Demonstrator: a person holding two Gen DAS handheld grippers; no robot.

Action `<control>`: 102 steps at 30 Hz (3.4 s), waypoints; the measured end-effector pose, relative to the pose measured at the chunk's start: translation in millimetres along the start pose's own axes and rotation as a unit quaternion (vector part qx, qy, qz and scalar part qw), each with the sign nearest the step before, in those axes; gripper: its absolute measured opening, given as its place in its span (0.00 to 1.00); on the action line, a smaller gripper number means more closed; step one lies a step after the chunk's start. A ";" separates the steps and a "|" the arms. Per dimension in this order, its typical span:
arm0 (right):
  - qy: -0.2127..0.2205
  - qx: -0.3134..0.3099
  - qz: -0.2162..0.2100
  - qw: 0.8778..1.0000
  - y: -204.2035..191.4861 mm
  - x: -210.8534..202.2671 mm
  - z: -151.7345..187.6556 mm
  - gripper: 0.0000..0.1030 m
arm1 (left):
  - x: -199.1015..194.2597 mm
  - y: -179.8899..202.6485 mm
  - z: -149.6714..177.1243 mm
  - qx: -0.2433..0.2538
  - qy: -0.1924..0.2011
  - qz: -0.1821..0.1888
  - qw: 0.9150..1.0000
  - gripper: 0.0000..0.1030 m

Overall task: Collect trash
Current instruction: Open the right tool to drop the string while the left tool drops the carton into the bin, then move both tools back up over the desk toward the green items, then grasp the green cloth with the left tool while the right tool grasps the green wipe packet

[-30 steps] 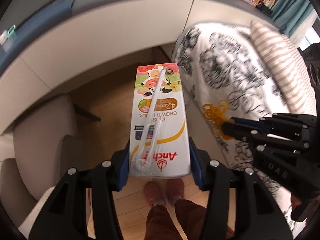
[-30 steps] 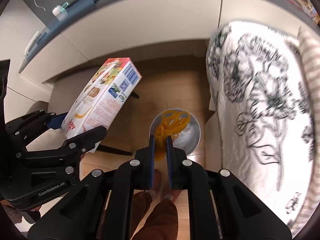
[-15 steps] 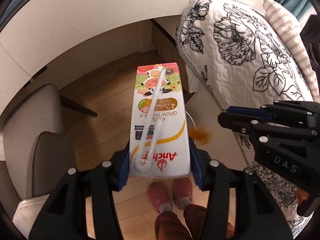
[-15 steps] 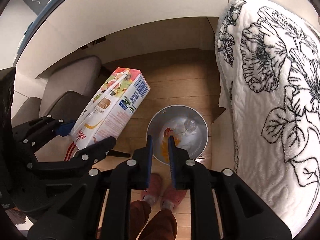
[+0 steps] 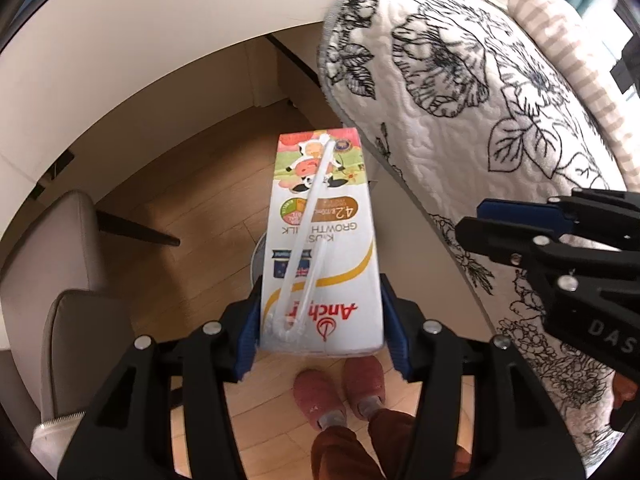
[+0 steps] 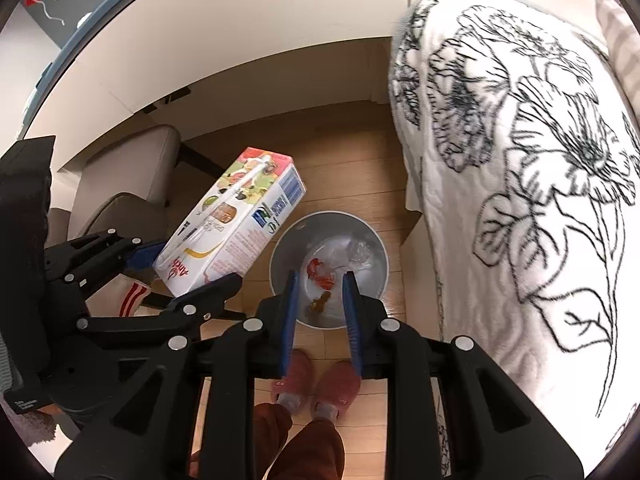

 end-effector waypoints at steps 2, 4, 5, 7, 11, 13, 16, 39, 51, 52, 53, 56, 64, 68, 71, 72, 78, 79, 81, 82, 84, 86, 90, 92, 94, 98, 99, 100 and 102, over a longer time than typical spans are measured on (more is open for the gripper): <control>-0.002 0.005 0.002 1.000 4.3 0.0 1.8 0.21 | 4.4 2.7 -0.9 0.009 -0.002 0.001 1.000 0.62; -0.004 0.008 0.004 1.000 8.3 1.1 3.2 0.21 | 6.6 4.4 -3.0 0.014 0.002 0.002 1.000 0.71; -0.004 0.009 0.004 1.000 9.2 1.5 3.4 0.21 | 7.3 4.6 -4.0 0.015 0.003 0.002 1.000 0.72; -0.006 0.011 0.007 1.000 11.4 1.5 4.3 0.21 | 8.0 3.8 -5.3 0.015 0.000 -0.002 1.000 0.72; -0.008 0.015 0.009 1.000 12.2 -2.9 2.5 0.21 | 1.3 2.8 -7.0 0.009 -0.004 -0.003 1.000 0.72; -0.007 0.015 0.010 1.000 12.7 -9.7 1.2 0.21 | -9.0 3.0 -7.7 0.009 -0.006 -0.006 1.000 0.72; -0.006 0.014 0.013 1.000 9.6 -25.6 -4.9 0.21 | -30.2 3.6 -9.9 0.005 -0.005 -0.009 1.000 0.72; 0.109 0.016 0.038 0.993 -19.5 -214.8 -135.4 0.37 | -239.7 -5.9 -102.5 0.007 0.103 -0.055 0.993 0.72; 0.160 -0.019 0.029 0.986 -9.5 -241.5 -225.6 0.37 | -279.9 -30.9 -185.2 -0.029 0.165 -0.083 0.982 0.72; 0.163 -0.022 0.028 0.986 -7.7 -242.4 -233.3 0.37 | -280.9 -31.4 -192.5 -0.033 0.168 -0.086 0.981 0.72; 0.165 -0.027 0.026 0.986 -5.4 -242.4 -242.8 0.37 | -281.9 -31.7 -197.1 -0.034 0.170 -0.088 0.981 0.72; 0.175 -0.038 0.023 0.984 -0.1 -239.2 -264.4 0.37 | -284.4 -32.3 -215.8 -0.033 0.182 -0.097 0.978 0.72; 0.175 -0.025 0.026 0.984 6.7 -216.8 -315.9 0.37 | -275.7 -50.9 -264.9 -0.023 0.181 -0.100 0.978 0.72; 0.172 -0.004 0.039 0.984 11.0 -199.8 -346.2 0.37 | -264.7 -67.6 -295.7 -0.016 0.178 -0.082 0.980 0.72; 0.172 0.012 0.046 0.984 15.5 -188.1 -366.4 0.37 | -253.2 -80.2 -322.0 0.000 0.170 -0.073 0.983 0.72; 0.171 0.018 0.050 0.984 18.0 -181.1 -375.2 0.37 | -248.1 -85.7 -332.2 0.007 0.167 -0.074 0.983 0.72; 0.159 0.046 0.065 0.984 35.8 -139.8 -413.2 0.37 | -219.5 -112.9 -385.1 0.010 0.164 -0.068 0.984 0.72; 0.157 0.048 0.067 0.984 38.6 -132.9 -418.4 0.37 | -214.9 -116.9 -393.0 0.009 0.165 -0.070 0.984 0.72; 0.151 0.049 0.069 0.985 44.3 -116.5 -428.7 0.37 | -206.5 -124.4 -407.2 0.007 0.168 -0.072 0.983 0.72; 0.150 0.049 0.070 0.985 45.8 -111.7 -431.6 0.37 | -202.7 -127.2 -413.2 0.005 0.169 -0.072 0.983 0.72; 0.146 0.046 0.072 0.986 49.5 -99.3 -439.7 0.37 | -194.1 -135.1 -425.7 -0.002 0.170 -0.072 0.983 0.72; 0.144 0.043 0.074 0.986 51.1 -89.3 -445.5 0.37 | -186.6 -142.0 -435.2 -0.006 0.170 -0.074 0.983 0.71; 0.140 0.033 0.073 0.987 53.8 -67.5 -457.8 0.37 | -171.7 -154.6 -449.7 -0.019 0.166 -0.083 0.982 0.71; 0.136 0.029 0.074 0.988 55.0 -56.5 -463.0 0.37 | -165.4 -159.4 -454.3 -0.023 0.164 -0.090 0.982 0.71; 0.131 0.029 0.071 0.988 55.9 -45.6 -467.7 0.36 | -158.6 -163.2 -457.2 -0.025 0.161 -0.095 0.982 0.71; 0.126 0.022 0.067 0.990 55.4 -29.2 -472.4 0.34 | -147.4 -169.2 -457.9 -0.028 0.153 -0.105 0.982 0.70; 0.123 0.021 0.065 0.990 55.2 -24.5 -473.1 0.34 | -145.2 -170.5 -457.8 -0.029 0.151 -0.106 0.982 0.70; 0.121 0.020 0.064 0.990 55.0 -22.3 -473.1 0.33 | -142.2 -172.6 -457.6 -0.032 0.148 -0.108 0.982 0.69; 0.117 0.020 0.060 0.991 55.4 -16.0 -473.2 0.33 | -136.0 -175.8 -457.4 -0.036 0.141 -0.109 0.983 0.67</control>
Point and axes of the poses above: each gripper's, at about its wrist camera, not at the fingertips, and x roughly the way its jaws point, y to its right, z to its underside, the point moved 9 cm from there along x, roughly the way its jaws point, and after that the axes turned 15 degrees about z, right-handed, at the moved point
